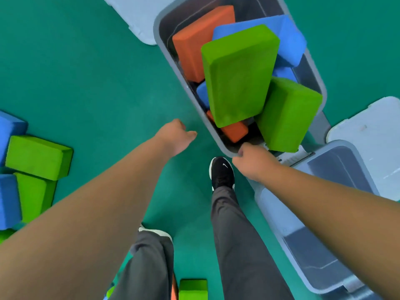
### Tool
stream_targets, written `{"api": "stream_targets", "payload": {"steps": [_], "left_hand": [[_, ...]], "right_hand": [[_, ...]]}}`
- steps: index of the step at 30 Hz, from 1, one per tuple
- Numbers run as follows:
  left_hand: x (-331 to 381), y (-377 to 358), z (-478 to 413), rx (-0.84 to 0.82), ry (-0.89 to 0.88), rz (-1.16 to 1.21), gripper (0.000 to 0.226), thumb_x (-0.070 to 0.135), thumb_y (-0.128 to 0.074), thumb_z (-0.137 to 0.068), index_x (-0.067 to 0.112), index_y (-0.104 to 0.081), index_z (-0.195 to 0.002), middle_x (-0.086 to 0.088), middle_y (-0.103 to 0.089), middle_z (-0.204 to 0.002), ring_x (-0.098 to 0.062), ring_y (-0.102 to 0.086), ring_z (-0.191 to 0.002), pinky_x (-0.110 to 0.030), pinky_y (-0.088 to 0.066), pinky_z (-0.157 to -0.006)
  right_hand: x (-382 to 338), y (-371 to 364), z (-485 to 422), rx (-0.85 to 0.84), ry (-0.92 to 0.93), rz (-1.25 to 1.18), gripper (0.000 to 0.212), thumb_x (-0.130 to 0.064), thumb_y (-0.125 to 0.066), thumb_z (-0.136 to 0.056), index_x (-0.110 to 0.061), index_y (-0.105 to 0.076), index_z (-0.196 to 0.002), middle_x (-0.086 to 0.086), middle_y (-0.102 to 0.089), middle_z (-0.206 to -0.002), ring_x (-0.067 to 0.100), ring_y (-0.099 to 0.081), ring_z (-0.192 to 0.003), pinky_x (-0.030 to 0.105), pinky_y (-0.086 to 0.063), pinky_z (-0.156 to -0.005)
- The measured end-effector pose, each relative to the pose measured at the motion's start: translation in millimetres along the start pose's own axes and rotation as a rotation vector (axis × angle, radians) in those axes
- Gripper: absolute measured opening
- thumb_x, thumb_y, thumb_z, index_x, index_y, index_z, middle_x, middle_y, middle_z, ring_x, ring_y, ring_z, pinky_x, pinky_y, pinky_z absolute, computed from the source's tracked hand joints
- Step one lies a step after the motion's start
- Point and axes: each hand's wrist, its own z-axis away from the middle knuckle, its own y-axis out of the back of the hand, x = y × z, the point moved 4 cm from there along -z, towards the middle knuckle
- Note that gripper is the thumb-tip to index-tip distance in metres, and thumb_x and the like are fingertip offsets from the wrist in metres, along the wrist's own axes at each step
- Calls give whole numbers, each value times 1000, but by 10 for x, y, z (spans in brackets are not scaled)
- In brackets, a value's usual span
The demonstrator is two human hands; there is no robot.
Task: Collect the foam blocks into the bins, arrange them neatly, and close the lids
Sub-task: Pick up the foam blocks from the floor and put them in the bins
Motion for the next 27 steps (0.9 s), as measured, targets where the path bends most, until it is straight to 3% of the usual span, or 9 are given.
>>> {"api": "stream_targets", "payload": {"steps": [6, 11, 17, 21, 24, 27], "left_hand": [[-1216, 89, 128, -52, 112, 51, 44, 44, -53, -84, 3, -67, -95, -19, -75, -87, -32, -75, -89, -50, -64, -80], [-2315, 143, 326, -45, 209, 171, 39, 36, -54, -93, 1, -71, -97, -17, -76, -90, -33, -75, -92, -48, -63, -83], [-3693, 71, 627, -5, 331, 498, 41, 34, -51, -93, -1, -69, -107, -13, -78, -99, -34, -77, -93, -50, -64, -85], [-4552, -38, 977, 59, 369, 717, 35, 30, -53, -101, 0, -67, -114, -14, -76, -107, -32, -75, -97, -49, -61, -92], [-5311, -272, 1244, 63, 418, 836, 36, 32, -54, -96, 2, -67, -110, -17, -76, -107, -34, -75, -98, -51, -60, -92], [-6086, -635, 1503, 74, 493, 968, 39, 39, -55, -91, 5, -66, -107, -12, -76, -103, -33, -76, -96, -52, -59, -93]], "right_hand": [[-969, -419, 62, -128, 186, 146, 32, -42, -50, -100, -17, -59, -119, 9, -67, -118, 31, -60, -107, 42, -51, -91], [-1867, -765, 111, -154, 276, 263, 34, -42, -49, -99, -19, -57, -123, 4, -64, -118, 27, -60, -103, 43, -54, -92], [-2980, -1408, 259, -186, 407, 515, 43, -42, -54, -98, -16, -54, -133, 6, -62, -119, 27, -57, -102, 37, -50, -83], [-3691, -2011, 431, -197, 441, 703, 39, -33, -55, -95, -10, -60, -127, 11, -68, -101, 31, -65, -93, 38, -55, -76], [-4221, -2566, 564, -215, 449, 822, 39, -26, -54, -94, -4, -64, -125, 20, -72, -107, 31, -67, -87, 42, -59, -84], [-4724, -3217, 719, -240, 503, 1006, 28, -20, -51, -99, -2, -67, -112, 15, -67, -104, 32, -63, -90, 35, -55, -79]]}}
